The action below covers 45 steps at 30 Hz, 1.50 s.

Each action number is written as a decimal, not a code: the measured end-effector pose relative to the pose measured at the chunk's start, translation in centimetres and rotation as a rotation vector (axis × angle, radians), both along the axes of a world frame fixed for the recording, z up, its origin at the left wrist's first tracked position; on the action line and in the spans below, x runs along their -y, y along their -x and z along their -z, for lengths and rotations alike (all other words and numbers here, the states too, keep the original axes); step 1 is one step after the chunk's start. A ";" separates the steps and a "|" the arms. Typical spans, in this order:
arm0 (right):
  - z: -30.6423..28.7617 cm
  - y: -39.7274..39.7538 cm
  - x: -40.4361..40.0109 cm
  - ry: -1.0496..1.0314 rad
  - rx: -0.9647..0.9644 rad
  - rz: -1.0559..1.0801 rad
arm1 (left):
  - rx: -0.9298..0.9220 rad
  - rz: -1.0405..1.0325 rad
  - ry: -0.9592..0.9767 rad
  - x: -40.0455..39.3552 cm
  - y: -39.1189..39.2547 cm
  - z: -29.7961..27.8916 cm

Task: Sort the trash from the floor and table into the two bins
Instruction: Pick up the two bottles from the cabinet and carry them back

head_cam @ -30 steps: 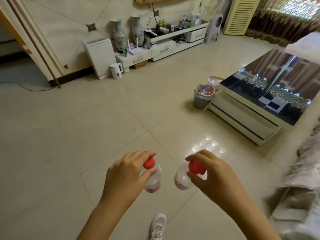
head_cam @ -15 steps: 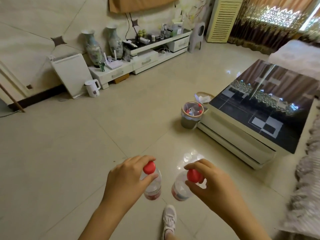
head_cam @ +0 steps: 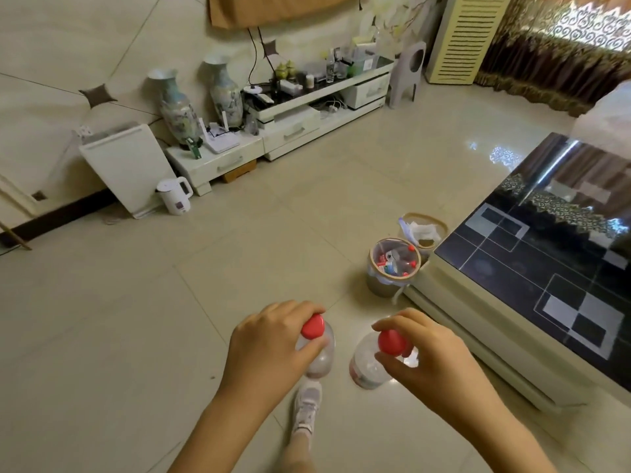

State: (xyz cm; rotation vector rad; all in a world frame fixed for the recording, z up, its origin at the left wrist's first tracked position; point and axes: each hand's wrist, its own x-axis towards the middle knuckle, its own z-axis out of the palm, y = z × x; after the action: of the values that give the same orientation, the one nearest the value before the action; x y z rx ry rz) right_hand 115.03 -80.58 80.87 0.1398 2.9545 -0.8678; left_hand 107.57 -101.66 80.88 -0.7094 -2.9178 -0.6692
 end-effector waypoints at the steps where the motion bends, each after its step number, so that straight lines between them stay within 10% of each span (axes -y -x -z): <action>1: 0.4 2.0 -0.7 -0.002 0.000 0.007 | 0.006 0.004 -0.001 -0.9 2.1 0.3; 24: 9.6 33.8 -24.2 0.095 0.015 0.392 | 0.253 0.152 0.076 -28.9 40.1 8.1; 45: 40.2 47.3 -37.9 0.256 0.373 0.709 | 0.581 0.236 0.122 -47.7 55.2 40.0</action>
State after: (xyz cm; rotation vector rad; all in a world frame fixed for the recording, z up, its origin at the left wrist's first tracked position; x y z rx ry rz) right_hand 67.71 -42.69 40.66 1.2300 2.4067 -1.1117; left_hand 52.39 -53.91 40.92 -1.0368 -3.4563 -0.8465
